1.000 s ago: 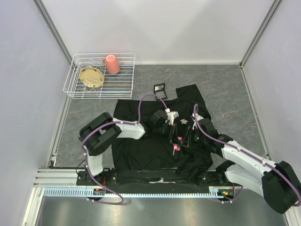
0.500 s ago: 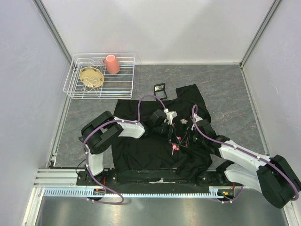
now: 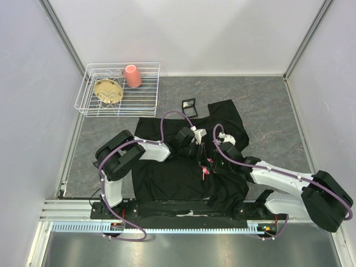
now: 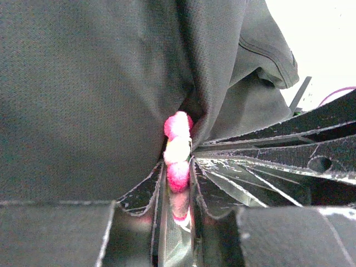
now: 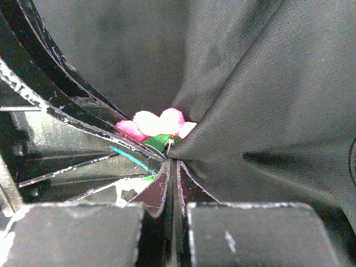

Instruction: Remove the brooch from the garment

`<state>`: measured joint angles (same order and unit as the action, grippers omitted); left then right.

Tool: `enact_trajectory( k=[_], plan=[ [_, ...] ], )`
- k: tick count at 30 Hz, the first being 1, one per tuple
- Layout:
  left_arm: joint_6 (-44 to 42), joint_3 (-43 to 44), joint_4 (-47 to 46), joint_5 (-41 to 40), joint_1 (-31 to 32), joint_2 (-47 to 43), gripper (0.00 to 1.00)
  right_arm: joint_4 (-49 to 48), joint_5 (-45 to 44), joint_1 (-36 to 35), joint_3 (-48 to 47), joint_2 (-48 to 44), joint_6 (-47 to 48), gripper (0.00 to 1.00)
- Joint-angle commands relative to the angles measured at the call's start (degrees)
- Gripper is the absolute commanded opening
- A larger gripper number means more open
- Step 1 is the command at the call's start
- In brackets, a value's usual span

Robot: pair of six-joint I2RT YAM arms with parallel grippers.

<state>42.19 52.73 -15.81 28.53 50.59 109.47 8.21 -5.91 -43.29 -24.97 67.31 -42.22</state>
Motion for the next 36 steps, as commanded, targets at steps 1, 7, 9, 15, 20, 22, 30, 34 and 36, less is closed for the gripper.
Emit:
enact_trajectory(
  k=[1,7,9,15,20,22,30,34,36],
  plan=[
    [2.72,0.71,-5.2,7.76,1.8,0.31,0.02,5.5,-10.34,-5.05,0.98,5.2,-3.75,0.0],
    [-0.79,0.88,-1.07,7.07,1.0,-1.8,0.02,4.62,-9.91,-5.58,3.78,0.12,-5.86,0.0],
    [-1.94,0.8,-0.19,6.45,1.09,-2.94,0.02,5.15,-10.34,-5.49,4.58,-3.49,-6.03,0.0],
    [-4.75,2.29,3.95,2.14,3.02,-3.65,0.02,5.94,-9.21,-5.49,5.2,-9.56,-7.26,0.16],
    [-5.46,2.29,5.7,-3.21,4.25,-5.23,0.02,8.49,-9.55,-5.49,4.14,-11.05,-7.62,0.3],
    [-6.07,2.55,6.75,-6.1,4.52,-6.37,0.02,9.1,-10.34,-5.49,4.23,-11.58,-8.23,0.31],
    [-7.04,3.34,7.64,-20.35,7.41,-9.19,0.02,13.06,-15.62,-5.49,4.32,-11.32,-17.45,0.22],
    [-6.95,4.4,7.38,-28.33,8.82,-8.75,0.02,14.38,-16.41,-5.49,4.67,-10.45,-24.22,0.22],
    [-6.86,5.36,7.64,-31.16,8.91,-7.78,0.02,15.08,-16.5,-5.49,4.93,-10.18,-29.31,0.22]
  ],
)
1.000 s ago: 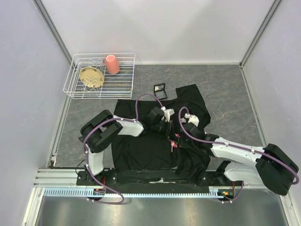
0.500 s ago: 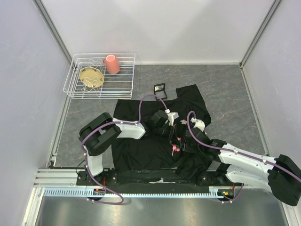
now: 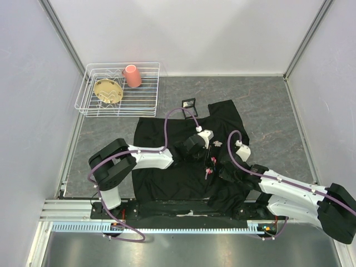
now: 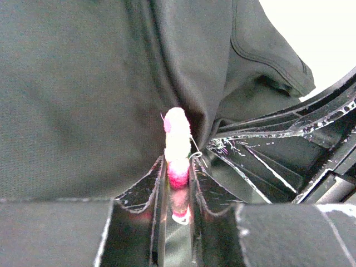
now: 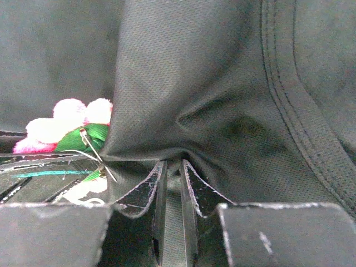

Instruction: Remove the brooch from the garment

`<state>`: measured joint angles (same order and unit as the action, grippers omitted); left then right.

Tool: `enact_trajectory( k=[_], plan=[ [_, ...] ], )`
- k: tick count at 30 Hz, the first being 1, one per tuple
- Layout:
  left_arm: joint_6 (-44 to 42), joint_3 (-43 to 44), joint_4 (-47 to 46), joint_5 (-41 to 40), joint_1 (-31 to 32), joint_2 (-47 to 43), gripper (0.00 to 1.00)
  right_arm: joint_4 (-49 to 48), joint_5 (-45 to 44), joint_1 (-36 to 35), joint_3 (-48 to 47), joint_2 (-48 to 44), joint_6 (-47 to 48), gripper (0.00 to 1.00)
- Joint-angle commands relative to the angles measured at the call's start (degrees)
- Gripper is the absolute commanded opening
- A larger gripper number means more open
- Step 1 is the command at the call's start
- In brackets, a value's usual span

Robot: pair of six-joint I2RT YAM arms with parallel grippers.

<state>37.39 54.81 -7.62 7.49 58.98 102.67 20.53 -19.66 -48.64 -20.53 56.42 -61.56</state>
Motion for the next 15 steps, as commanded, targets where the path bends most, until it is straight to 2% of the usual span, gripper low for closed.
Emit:
enact_trajectory(
  k=[1,6,10,14,15],
  plan=[
    [-1.88,3.55,-0.38,-11.69,0.52,-0.72,0.02,3.37,-2.75,0.12,0.58,1.14,-11.98,0.23],
    [-1.79,3.99,-0.73,-17.85,1.05,-1.68,0.02,6.27,-2.93,1.09,0.76,1.59,-21.66,0.22],
    [-4.85,6.45,1.63,-21.37,0.87,-3.62,0.02,11.43,-5.2,1.88,0.85,-3.4,-27.28,0.2],
    [-5.57,9.35,6.56,-18.92,0.26,-6.95,0.02,21.38,-12.41,3.37,-0.47,-11.84,-31.95,0.18],
    [-5.31,9.01,6.65,-15.17,-0.44,-7.92,0.02,22.17,-14.16,3.73,-0.38,-13.86,-31.61,0.18]
  ],
)
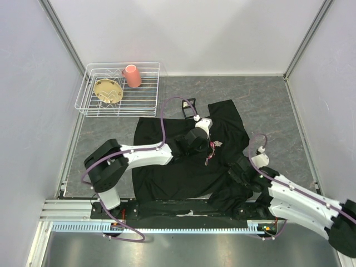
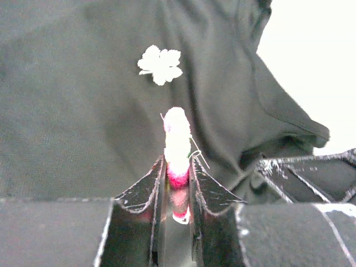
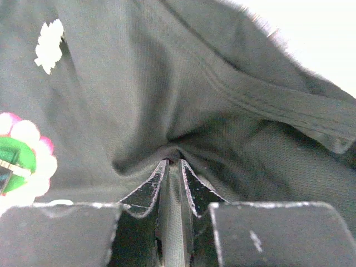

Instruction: Remove the brooch from the garment

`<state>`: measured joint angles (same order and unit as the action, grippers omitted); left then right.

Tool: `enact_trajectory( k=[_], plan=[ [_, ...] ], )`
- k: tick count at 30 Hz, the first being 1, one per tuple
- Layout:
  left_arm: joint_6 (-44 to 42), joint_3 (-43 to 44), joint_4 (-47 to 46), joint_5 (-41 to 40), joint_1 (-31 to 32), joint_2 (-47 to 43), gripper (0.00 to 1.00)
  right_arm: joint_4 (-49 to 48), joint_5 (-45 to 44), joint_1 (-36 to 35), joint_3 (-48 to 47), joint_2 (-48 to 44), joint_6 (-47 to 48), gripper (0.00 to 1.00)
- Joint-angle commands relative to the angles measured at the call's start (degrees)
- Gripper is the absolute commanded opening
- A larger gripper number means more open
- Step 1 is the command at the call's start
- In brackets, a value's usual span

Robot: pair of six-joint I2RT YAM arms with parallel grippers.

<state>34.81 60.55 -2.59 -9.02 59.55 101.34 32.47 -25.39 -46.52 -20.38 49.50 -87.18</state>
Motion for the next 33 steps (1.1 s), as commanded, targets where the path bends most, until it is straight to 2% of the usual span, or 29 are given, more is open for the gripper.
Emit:
enact_trajectory(
  k=[1,3,4,7,8,9,11,12,13,15,19,20,24,27,33],
  plan=[
    [-2.64,2.99,1.54,3.54,-1.45,-8.42,0.02,11.64,-9.15,1.87,-0.36,-10.96,-5.64,0.18],
    [-2.29,1.76,1.71,8.72,-2.33,-10.1,0.02,10.26,-10.38,1.96,-0.45,-14.15,-1.01,0.25],
    [-2.37,1.32,1.28,12.06,-2.51,-11.5,0.02,7.11,-10.21,1.96,-0.88,-15.9,8.33,0.27],
    [-3.17,-0.35,0.83,22.7,-3.38,-12.83,0.02,0.88,-4.25,1.96,-3.69,-17.58,24.53,0.34],
    [-2.91,-1.48,0.75,25.42,-3.82,-13.7,0.02,-0.46,-2.49,1.96,-4.74,-17.94,33.39,0.4],
    [-1.86,-2.36,0.22,31.46,-4.96,-14.06,0.02,-1.96,-0.13,1.96,-4.93,-18.38,38.26,0.45],
    [-0.19,-7.17,-6.06,38.42,-6.54,-15.98,0.02,-4.25,6.9,1.96,-6.68,-18.91,47.92,0.64],
    [1.56,-9.29,-9.68,44.38,-8.12,-16.87,0.02,-5.65,11.37,1.96,-6.69,-19.0,50.15,0.68],
    [2.1,-11.23,-12.59,46.87,-8.74,-17.66,0.02,-9.93,20.11,1.96,-6.78,-19.08,52.0,0.69],
    [2.2,-15.37,-17.09,52.31,-10.32,-20.38,0.02,-9.97,20.73,1.96,-9.32,-20.13,50.8,0.69],
    [0.26,-19.15,-16.92,54.45,-10.86,-25.74,0.02,-10.84,25.2,1.96,-12.13,-22.68,51.66,0.74],
    [0.35,-19.59,-17.27,54.89,-10.94,-26.36,0.02,-12.15,30.87,1.96,-11.96,-22.95,52.1,0.75],
    [3.68,-21.7,-23.84,59.36,-10.95,-27.6,0.02,-22.94,43.82,1.96,-10.65,-22.52,50.45,0.75],
    [5.97,-23.2,-28.25,61.04,-11.03,-28.04,0.02,-27.7,48.06,1.96,-9.33,-22.95,48.25,0.73],
    [6.59,-23.9,-29.4,62.01,-11.21,-28.83,0.02,-29.12,50.69,1.96,-7.92,-25.59,47.63,0.64]
  ],
)
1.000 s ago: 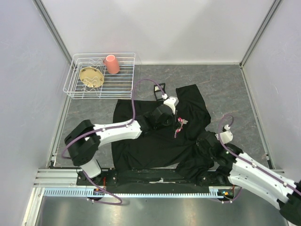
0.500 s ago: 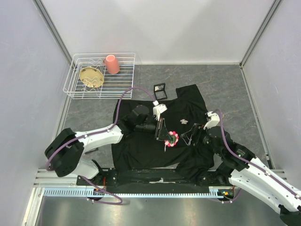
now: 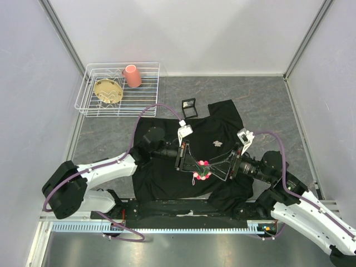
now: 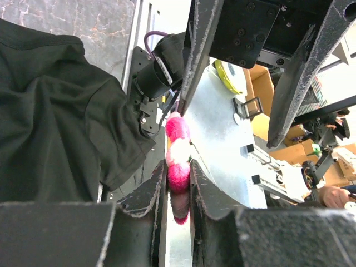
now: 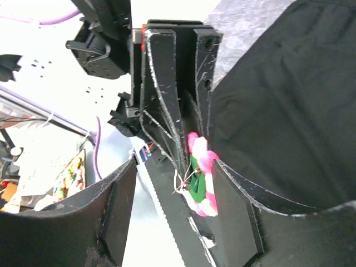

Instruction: Remove the brooch from the garment

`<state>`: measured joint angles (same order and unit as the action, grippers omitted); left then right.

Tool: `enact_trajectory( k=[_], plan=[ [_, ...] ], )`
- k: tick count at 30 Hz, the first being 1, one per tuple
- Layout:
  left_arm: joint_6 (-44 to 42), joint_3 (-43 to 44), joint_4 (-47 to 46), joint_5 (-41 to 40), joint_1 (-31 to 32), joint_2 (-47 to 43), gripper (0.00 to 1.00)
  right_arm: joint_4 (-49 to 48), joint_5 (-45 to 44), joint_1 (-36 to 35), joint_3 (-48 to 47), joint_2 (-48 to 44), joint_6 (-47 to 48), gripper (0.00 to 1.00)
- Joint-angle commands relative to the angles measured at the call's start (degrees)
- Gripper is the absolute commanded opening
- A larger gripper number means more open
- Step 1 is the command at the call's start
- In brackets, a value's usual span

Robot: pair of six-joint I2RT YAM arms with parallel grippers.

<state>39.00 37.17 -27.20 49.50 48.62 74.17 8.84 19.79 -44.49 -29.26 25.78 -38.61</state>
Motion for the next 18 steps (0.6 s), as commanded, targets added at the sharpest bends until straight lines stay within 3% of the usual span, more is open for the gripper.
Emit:
enact_trajectory(
  k=[1,10,18],
  plan=[
    [2.65,-0.78,-5.66,3.5,-0.45,-1.84,0.02,-5.5,5.78,-0.07,1.48,-2.22,-1.11,0.62],
    [10.73,-2.28,-14.45,6.31,-1.95,-0.61,0.02,-6.73,8.58,-0.07,3.94,-1.35,-1.29,0.63],
    [12.15,-1.13,-13.94,6.23,-2.13,1.94,0.02,-8.4,9.12,-0.07,4.47,1.55,-0.68,0.58]
  ],
)
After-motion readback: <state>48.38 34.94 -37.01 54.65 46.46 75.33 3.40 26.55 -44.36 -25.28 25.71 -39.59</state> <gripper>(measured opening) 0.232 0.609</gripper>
